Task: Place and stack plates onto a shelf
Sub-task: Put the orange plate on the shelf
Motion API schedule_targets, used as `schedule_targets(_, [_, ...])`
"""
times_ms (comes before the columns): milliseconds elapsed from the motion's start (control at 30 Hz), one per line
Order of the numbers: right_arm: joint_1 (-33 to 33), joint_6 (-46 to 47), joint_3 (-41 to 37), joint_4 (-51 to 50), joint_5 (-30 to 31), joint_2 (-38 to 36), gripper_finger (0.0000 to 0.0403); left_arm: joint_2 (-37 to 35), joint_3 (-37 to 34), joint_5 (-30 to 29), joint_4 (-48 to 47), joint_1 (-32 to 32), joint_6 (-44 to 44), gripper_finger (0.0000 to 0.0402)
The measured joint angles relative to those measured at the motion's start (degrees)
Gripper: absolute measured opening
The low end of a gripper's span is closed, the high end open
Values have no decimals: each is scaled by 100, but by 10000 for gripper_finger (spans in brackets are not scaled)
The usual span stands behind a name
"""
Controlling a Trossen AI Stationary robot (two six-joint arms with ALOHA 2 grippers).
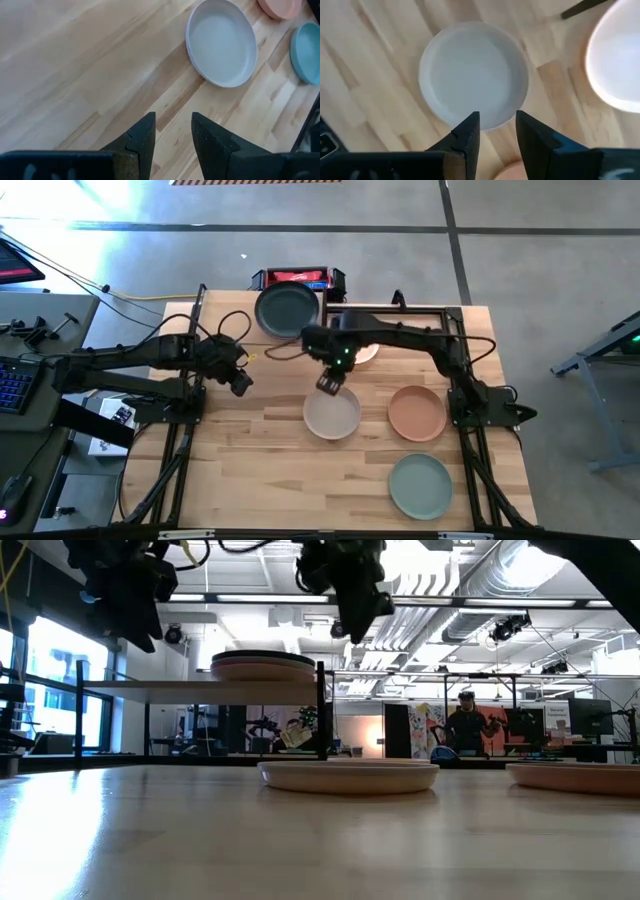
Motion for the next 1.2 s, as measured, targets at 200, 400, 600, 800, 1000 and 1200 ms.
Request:
schedule_targets(200, [465, 513, -404, -4, 190, -36, 106, 0, 0, -1, -79, -202, 90, 115])
schedule_targets(400, [779, 1246, -1552, -8, 250, -368, 106, 0, 0, -15, -246, -334, 132, 115])
schedule_targets(600, [973, 2236, -3360, 640, 241, -1360, 99, 0, 0, -32, -245, -445, 126, 115])
schedule_targets(800, [1063, 3331, -5167, 2063, 168, -2624, 94, 0, 0, -61, -238, -479, 58, 115])
schedule_targets(1000, [1241, 4468, -6581, 2842, 137, -3532, 94, 0, 0, -154, -236, -479, -14, 115])
schedule_targets(1200, [1545, 5123, -7324, 3072, 137, -3843, 94, 0, 0, -160, -233, -477, -19, 115])
